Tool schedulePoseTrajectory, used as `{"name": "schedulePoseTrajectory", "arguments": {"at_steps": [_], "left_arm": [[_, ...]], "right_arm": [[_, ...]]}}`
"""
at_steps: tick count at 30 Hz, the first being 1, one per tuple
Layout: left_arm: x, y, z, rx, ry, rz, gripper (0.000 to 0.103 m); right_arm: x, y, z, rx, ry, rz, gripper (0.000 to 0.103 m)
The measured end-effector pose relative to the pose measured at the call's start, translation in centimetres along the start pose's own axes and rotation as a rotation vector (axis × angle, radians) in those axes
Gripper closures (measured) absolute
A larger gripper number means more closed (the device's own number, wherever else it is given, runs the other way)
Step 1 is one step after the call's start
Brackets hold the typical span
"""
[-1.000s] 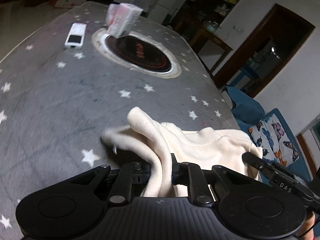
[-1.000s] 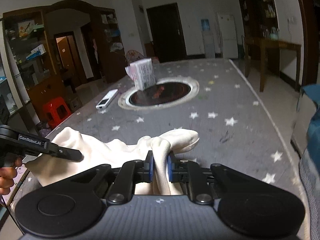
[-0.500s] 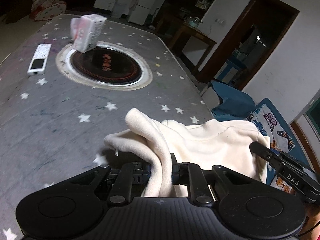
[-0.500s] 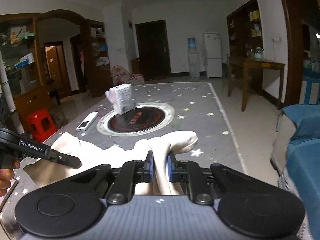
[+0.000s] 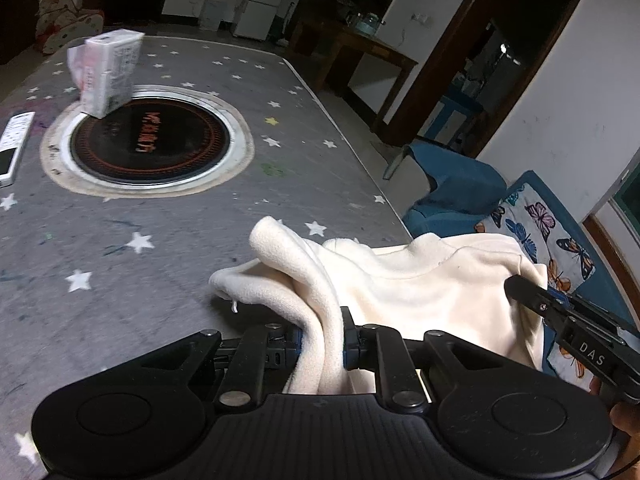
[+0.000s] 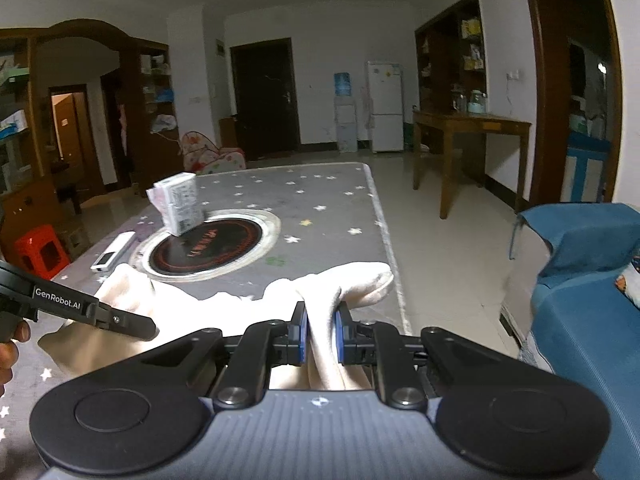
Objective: Fold clothes
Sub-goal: 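Lay the folded edge down and open both grippers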
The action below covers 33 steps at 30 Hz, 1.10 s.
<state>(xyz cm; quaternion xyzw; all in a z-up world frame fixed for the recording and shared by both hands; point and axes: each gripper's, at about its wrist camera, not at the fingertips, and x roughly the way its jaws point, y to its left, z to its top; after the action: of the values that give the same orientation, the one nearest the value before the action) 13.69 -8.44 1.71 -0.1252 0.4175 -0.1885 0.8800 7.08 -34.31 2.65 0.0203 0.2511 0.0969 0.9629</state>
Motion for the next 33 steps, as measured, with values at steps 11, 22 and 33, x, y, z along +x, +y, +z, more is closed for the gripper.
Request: {"name": "schedulePoseTrajectory", "arguments": {"at_steps": [11,22,33], "left_arm": [[3.4,-0.2,-0.5,0.006,0.059,0.017,0.086],[4.6,0.5,-1.2,-0.001,0.091,0.039,0.084],[5.0,1.0,-1.5,-0.003,0.099,0.076,0.072]], "right_arm": [[2.6,-2.2,-1.5,0.039,0.056,-0.029,0.091],[4.9,-3.4,-2.9,0.066,0.120,-0.048,0.091],[6.3,-4.1,-4.1,0.057,0.170,-0.094,0.084]]}}
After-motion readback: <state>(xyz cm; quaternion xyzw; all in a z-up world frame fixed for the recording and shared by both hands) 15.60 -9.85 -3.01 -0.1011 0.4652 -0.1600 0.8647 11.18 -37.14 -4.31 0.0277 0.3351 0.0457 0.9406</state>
